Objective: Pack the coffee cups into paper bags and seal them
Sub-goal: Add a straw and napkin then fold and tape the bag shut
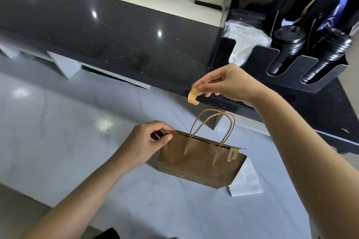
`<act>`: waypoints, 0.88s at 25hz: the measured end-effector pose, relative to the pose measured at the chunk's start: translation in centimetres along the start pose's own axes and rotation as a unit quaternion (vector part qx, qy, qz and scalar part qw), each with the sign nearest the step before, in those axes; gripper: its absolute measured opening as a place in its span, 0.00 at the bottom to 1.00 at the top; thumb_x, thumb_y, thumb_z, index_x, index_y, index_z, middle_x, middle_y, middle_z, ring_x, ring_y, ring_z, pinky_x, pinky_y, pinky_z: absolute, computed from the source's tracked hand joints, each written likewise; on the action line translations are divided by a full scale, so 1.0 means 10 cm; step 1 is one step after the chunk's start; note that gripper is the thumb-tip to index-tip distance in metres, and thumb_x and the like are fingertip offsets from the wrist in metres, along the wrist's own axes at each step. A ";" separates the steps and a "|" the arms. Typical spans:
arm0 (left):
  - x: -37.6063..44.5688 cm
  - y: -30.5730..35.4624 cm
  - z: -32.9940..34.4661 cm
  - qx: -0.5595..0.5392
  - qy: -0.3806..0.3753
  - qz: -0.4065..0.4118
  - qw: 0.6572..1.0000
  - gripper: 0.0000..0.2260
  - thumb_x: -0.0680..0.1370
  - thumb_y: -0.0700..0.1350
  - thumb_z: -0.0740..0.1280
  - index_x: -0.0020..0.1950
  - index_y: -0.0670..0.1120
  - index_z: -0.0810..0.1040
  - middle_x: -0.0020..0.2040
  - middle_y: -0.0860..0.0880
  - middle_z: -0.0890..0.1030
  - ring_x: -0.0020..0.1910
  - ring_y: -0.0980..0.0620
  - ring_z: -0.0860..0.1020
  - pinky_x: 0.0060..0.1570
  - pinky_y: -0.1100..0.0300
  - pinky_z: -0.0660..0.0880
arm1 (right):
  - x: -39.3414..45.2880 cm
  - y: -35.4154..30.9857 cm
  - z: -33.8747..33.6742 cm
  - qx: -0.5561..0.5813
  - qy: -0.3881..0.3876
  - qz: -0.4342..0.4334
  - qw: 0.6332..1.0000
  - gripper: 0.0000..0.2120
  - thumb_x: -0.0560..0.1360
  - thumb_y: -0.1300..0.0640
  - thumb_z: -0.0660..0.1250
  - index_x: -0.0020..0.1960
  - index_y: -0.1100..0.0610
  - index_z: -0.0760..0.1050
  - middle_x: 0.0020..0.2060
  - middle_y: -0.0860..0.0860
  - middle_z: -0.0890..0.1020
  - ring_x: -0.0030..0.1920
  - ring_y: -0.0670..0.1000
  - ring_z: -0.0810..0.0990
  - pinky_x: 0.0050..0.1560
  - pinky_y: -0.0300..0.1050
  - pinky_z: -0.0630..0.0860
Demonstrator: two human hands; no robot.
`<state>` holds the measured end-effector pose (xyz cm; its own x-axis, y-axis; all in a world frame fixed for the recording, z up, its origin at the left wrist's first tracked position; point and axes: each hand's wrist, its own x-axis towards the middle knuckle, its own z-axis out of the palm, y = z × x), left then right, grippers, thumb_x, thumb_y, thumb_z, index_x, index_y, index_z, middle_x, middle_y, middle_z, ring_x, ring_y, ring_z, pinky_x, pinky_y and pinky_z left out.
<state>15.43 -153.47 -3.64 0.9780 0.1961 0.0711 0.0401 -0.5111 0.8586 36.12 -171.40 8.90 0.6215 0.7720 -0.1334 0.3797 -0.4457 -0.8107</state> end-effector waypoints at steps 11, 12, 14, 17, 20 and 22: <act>-0.01 -0.01 0.08 -0.101 0.027 -0.026 0.994 0.07 0.79 0.40 0.72 0.52 0.49 0.75 0.47 0.51 0.83 0.44 0.51 0.82 0.51 0.46 0.79 | 0.26 0.00 0.53 -0.070 -0.211 0.030 0.975 0.05 0.73 0.59 0.78 0.49 0.57 0.87 0.44 0.46 0.88 0.41 0.45 0.85 0.44 0.34 0.78; -0.02 0.00 0.08 -0.105 0.028 -0.028 0.994 0.08 0.79 0.39 0.71 0.52 0.49 0.75 0.47 0.51 0.83 0.43 0.51 0.82 0.51 0.47 0.79 | 0.24 0.00 0.55 -0.067 -0.205 0.030 0.976 0.05 0.73 0.59 0.78 0.49 0.57 0.87 0.44 0.45 0.88 0.42 0.46 0.85 0.44 0.35 0.79; -0.03 0.01 0.09 -0.110 0.031 -0.031 0.993 0.08 0.79 0.39 0.71 0.51 0.50 0.75 0.46 0.51 0.82 0.42 0.51 0.81 0.50 0.50 0.79 | 0.21 -0.01 0.57 -0.064 -0.185 0.030 0.980 0.05 0.73 0.60 0.78 0.48 0.56 0.87 0.41 0.44 0.88 0.39 0.44 0.85 0.41 0.32 0.78; -0.02 0.02 0.11 -0.106 0.032 -0.031 0.993 0.08 0.79 0.38 0.70 0.51 0.50 0.74 0.45 0.51 0.81 0.41 0.50 0.81 0.48 0.50 0.78 | 0.17 -0.03 0.61 -0.074 -0.181 0.029 0.980 0.05 0.71 0.60 0.79 0.47 0.56 0.87 0.38 0.46 0.88 0.38 0.46 0.87 0.42 0.36 0.81; -0.01 0.03 0.11 -0.097 0.033 -0.028 0.994 0.08 0.79 0.37 0.70 0.48 0.49 0.75 0.43 0.53 0.81 0.40 0.50 0.80 0.46 0.55 0.77 | 0.16 -0.02 0.67 -0.087 -0.175 0.034 0.980 0.07 0.70 0.61 0.80 0.45 0.57 0.85 0.38 0.49 0.87 0.39 0.49 0.88 0.48 0.44 0.84; -0.02 0.04 0.11 -0.093 0.029 -0.024 0.995 0.07 0.79 0.35 0.69 0.47 0.47 0.76 0.42 0.53 0.81 0.41 0.50 0.80 0.46 0.58 0.77 | 0.16 -0.02 0.68 -0.097 -0.171 0.035 0.980 0.07 0.69 0.62 0.81 0.44 0.57 0.84 0.37 0.50 0.87 0.39 0.50 0.87 0.47 0.43 0.83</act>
<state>15.51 -154.62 -3.90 0.9621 0.2678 0.0515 0.0436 -0.3373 0.9404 32.34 -167.00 4.96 0.3977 0.8281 -0.3951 0.4876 -0.5555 -0.6735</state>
